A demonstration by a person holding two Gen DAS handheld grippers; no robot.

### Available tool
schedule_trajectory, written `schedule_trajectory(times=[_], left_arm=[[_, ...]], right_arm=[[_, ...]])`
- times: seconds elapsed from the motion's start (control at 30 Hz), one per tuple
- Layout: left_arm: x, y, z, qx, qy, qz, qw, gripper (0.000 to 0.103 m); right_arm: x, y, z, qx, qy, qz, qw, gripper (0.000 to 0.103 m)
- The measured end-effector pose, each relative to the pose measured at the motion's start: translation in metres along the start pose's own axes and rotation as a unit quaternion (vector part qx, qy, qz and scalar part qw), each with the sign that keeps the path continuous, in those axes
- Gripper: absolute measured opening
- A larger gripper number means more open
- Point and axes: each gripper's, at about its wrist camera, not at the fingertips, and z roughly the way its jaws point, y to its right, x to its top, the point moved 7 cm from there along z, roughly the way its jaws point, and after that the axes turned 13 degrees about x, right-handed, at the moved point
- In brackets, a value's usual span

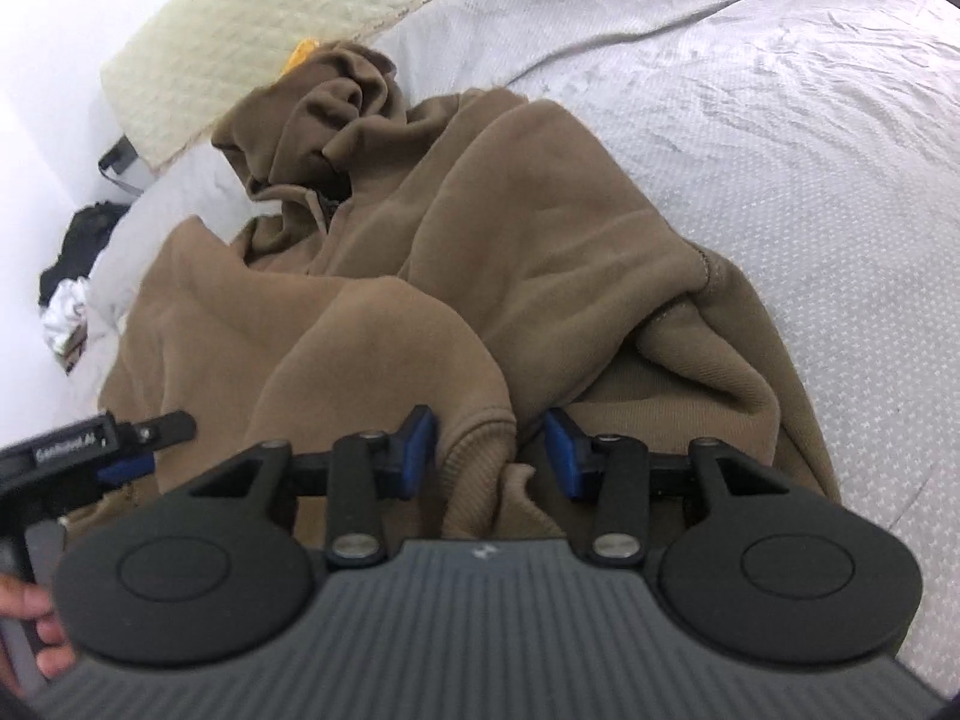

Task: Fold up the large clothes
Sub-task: 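Grasp the hoodie hem with both grippers and fold it toward the hood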

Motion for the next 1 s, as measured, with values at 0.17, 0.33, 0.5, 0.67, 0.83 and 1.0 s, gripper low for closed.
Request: schedule_trajectory(times=[0.17,0.33,0.5,0.67,0.83,1.0], left_arm=[[-0.002,-0.002,-0.03,-0.022,0.011,-0.005,0.9997,0.068],[0.008,0.002,-0.065,-0.043,0.038,0.008,0.9983,0.071],[0.044,0.011,-0.084,-0.058,0.054,0.018,0.9967,0.071],[0.107,0.015,-0.074,-0.062,0.054,0.007,0.9966,0.072],[0.171,0.006,-0.034,-0.063,0.04,-0.042,0.9963,0.075],[0.23,-0.016,0.024,-0.077,0.032,-0.109,0.9906,0.08]], right_arm=[[0.011,-0.014,-0.027,0.003,0.044,-0.029,0.999,0.046],[0.025,-0.034,-0.058,0.047,0.1,-0.05,0.993,0.046],[0.052,-0.055,-0.063,0.094,0.112,-0.049,0.988,0.047],[0.097,-0.073,-0.042,0.106,0.109,-0.048,0.987,0.047],[0.138,-0.076,-0.006,0.118,0.097,-0.02,0.988,0.061],[0.189,-0.062,0.049,0.127,0.097,0.008,0.987,0.083]])
